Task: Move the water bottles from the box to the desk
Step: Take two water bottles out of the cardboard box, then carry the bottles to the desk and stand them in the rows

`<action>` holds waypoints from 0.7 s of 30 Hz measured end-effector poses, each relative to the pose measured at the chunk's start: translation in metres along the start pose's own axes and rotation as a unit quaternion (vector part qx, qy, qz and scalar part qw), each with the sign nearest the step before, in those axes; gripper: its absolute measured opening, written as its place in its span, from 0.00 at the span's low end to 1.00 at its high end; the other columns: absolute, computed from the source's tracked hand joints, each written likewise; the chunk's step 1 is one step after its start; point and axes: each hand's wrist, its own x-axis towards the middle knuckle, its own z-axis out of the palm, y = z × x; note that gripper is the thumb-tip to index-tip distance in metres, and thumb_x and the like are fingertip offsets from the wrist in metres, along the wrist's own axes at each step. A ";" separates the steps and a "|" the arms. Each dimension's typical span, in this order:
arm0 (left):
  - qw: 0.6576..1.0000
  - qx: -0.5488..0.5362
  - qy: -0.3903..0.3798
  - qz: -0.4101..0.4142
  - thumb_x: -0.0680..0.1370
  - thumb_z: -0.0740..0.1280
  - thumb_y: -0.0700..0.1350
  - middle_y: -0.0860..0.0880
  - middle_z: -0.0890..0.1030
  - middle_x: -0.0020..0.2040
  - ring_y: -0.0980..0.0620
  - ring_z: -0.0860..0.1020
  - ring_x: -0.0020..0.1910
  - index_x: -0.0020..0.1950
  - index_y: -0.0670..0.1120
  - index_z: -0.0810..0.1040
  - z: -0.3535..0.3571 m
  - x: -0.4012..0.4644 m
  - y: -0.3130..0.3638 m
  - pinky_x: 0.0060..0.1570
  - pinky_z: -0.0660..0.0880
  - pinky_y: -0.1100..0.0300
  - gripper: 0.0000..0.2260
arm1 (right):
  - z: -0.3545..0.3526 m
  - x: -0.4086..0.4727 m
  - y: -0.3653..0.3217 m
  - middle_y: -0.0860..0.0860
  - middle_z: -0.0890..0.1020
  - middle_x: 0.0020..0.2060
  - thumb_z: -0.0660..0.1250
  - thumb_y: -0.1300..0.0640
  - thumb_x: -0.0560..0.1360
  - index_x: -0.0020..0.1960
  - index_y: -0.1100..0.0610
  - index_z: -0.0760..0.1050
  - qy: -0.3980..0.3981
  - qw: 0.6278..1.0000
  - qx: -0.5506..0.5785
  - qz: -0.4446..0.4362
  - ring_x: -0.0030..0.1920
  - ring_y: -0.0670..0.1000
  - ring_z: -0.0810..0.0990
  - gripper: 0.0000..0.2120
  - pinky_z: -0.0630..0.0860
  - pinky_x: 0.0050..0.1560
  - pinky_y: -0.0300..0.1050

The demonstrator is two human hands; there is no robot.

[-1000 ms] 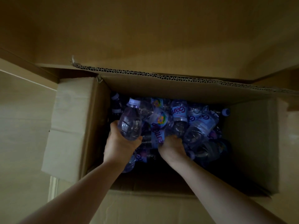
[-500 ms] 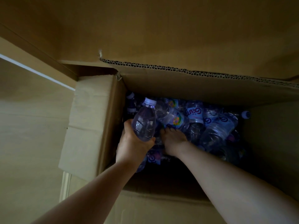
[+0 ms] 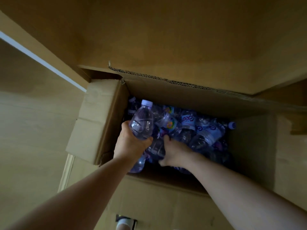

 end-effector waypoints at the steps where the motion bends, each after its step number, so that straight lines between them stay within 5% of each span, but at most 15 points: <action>1: 1.000 -0.009 0.009 -0.010 0.66 0.77 0.51 0.52 0.77 0.54 0.49 0.77 0.53 0.61 0.52 0.66 -0.003 -0.008 0.004 0.46 0.69 0.59 0.29 | -0.004 -0.009 -0.002 0.55 0.76 0.56 0.74 0.43 0.67 0.70 0.56 0.57 0.022 0.999 0.027 -0.001 0.52 0.55 0.78 0.41 0.73 0.40 0.45; 3: 0.998 -0.033 0.032 -0.031 0.66 0.77 0.52 0.52 0.77 0.51 0.48 0.77 0.50 0.56 0.53 0.65 -0.011 -0.026 0.014 0.46 0.70 0.58 0.26 | -0.017 -0.032 -0.007 0.55 0.78 0.53 0.75 0.41 0.66 0.69 0.58 0.58 0.069 0.994 0.080 0.003 0.48 0.55 0.79 0.42 0.73 0.37 0.45; 6: 0.992 -0.086 0.080 -0.055 0.65 0.77 0.51 0.56 0.74 0.42 0.50 0.75 0.42 0.51 0.53 0.64 -0.029 -0.053 0.026 0.42 0.69 0.59 0.25 | -0.040 -0.071 -0.019 0.55 0.77 0.60 0.74 0.38 0.65 0.73 0.58 0.56 0.127 0.979 0.160 0.028 0.56 0.56 0.79 0.47 0.73 0.46 0.45; 11: 0.982 -0.122 0.135 -0.046 0.65 0.77 0.48 0.59 0.74 0.39 0.51 0.76 0.40 0.52 0.52 0.66 -0.090 -0.102 0.052 0.41 0.70 0.59 0.24 | -0.080 -0.141 -0.066 0.52 0.77 0.57 0.73 0.37 0.66 0.62 0.55 0.63 0.223 0.946 0.235 0.029 0.55 0.56 0.79 0.35 0.71 0.44 0.45; 15: 0.975 -0.128 0.180 -0.039 0.65 0.76 0.49 0.59 0.73 0.39 0.61 0.72 0.35 0.50 0.53 0.65 -0.159 -0.148 0.075 0.31 0.65 0.63 0.23 | -0.107 -0.197 -0.122 0.54 0.78 0.54 0.72 0.39 0.68 0.57 0.54 0.63 0.269 0.929 0.253 -0.002 0.51 0.56 0.80 0.30 0.76 0.44 0.47; 21: 0.949 -0.175 0.252 -0.069 0.65 0.76 0.50 0.53 0.74 0.46 0.49 0.75 0.44 0.53 0.52 0.63 -0.263 -0.214 0.077 0.39 0.68 0.59 0.25 | -0.131 -0.268 -0.223 0.56 0.76 0.56 0.73 0.41 0.68 0.60 0.58 0.63 0.301 0.926 0.207 -0.093 0.53 0.57 0.79 0.32 0.78 0.49 0.52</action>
